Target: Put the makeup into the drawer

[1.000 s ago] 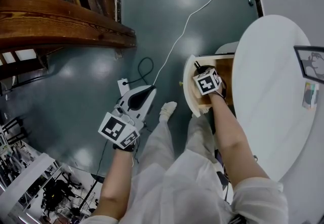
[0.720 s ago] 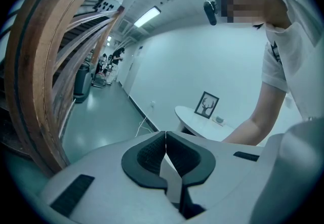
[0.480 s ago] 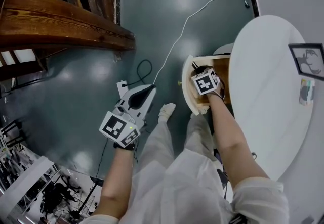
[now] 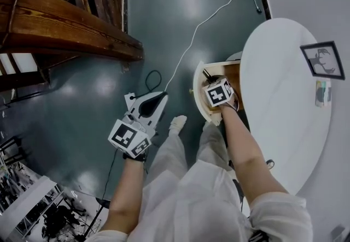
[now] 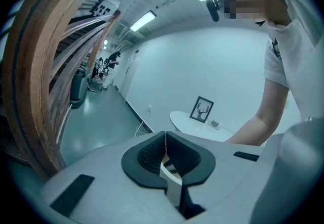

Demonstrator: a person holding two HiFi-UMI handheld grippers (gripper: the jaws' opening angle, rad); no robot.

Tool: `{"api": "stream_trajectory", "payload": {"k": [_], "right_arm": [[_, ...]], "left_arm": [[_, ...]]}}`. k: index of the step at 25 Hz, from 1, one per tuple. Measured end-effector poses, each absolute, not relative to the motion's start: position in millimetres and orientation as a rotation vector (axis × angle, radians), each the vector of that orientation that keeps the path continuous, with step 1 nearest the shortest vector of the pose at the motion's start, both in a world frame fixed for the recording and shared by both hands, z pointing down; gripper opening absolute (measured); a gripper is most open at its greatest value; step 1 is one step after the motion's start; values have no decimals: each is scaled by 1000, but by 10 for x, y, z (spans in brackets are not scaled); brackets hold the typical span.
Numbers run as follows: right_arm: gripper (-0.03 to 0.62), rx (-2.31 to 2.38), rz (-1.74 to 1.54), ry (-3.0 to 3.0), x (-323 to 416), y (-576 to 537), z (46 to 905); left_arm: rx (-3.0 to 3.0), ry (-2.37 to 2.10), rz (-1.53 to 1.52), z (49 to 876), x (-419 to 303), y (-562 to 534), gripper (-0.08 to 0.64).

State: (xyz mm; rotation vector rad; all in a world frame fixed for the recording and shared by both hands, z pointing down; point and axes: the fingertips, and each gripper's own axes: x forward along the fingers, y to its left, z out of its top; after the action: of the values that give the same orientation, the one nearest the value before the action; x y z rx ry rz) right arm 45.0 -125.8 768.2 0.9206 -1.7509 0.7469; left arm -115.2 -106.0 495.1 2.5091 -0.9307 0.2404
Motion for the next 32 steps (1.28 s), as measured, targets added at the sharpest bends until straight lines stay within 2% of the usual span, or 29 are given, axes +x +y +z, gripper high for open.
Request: {"api": "stream_trajectory", "payload": {"k": [5,19,32], "right_arm": [[97,973,665,-1833,349,-1391,7289],[71,1155,709,-1930,310,-1305,6292],[64,1373,706,-1955,852,-1039,5437]], "left_arm": [[2522,-928,223,4835,-1190,-1041,18],[2615,-872,180,4371,-1114,-1103,18],[2701,-722,176,4034,-650,-1065,18]]}}
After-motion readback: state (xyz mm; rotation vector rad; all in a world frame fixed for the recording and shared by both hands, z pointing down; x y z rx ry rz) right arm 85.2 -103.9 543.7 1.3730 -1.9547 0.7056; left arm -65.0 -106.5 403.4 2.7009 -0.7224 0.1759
